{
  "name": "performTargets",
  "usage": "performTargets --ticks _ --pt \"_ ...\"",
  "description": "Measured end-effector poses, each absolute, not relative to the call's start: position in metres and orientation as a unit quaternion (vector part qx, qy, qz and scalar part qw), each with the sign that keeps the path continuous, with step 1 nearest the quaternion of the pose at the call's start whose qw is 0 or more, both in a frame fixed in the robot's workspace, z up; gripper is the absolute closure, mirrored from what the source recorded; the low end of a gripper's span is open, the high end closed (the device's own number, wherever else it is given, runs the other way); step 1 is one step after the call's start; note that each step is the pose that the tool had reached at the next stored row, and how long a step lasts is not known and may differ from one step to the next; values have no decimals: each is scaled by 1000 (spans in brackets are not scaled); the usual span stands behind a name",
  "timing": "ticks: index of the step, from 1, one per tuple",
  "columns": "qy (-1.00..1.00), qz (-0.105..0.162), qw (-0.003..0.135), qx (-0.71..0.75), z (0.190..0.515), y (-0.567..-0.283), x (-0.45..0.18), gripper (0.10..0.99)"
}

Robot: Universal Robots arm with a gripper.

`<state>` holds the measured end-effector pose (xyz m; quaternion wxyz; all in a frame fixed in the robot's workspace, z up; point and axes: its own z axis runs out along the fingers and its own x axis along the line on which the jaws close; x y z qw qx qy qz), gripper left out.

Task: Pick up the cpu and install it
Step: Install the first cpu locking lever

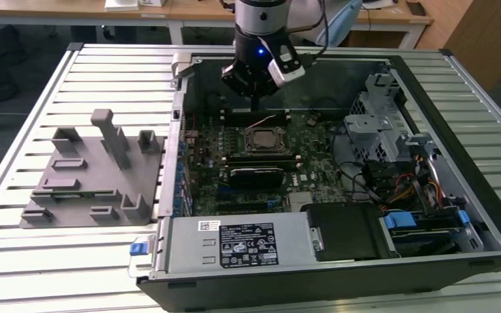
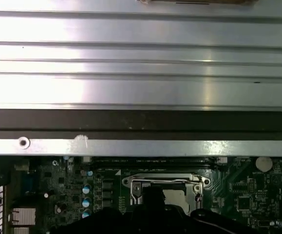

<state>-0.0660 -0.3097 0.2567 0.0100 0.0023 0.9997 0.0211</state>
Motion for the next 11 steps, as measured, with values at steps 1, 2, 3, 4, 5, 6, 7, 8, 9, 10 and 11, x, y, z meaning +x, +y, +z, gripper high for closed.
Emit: performTargets --ticks 1,2,3,4,5,6,7,8,9,10,11 --pt "1000 25 10 2 256 -310 -66 980" --pt "999 32 10 2 256 -310 -65 980" --pt "999 48 10 3 254 -312 -65 980" --pt "999 48 10 3 254 -313 -65 980" --pt "999 48 10 3 253 -313 -65 980" --pt "999 48 10 3 252 -314 -65 980" --pt "999 48 10 3 250 -314 -65 980" --pt "999 48 10 3 249 -314 -64 980" --pt "999 48 10 3 248 -314 -63 980" --pt "999 48 10 2 247 -314 -62 980" --pt "999 48 10 1 246 -314 -61 980"
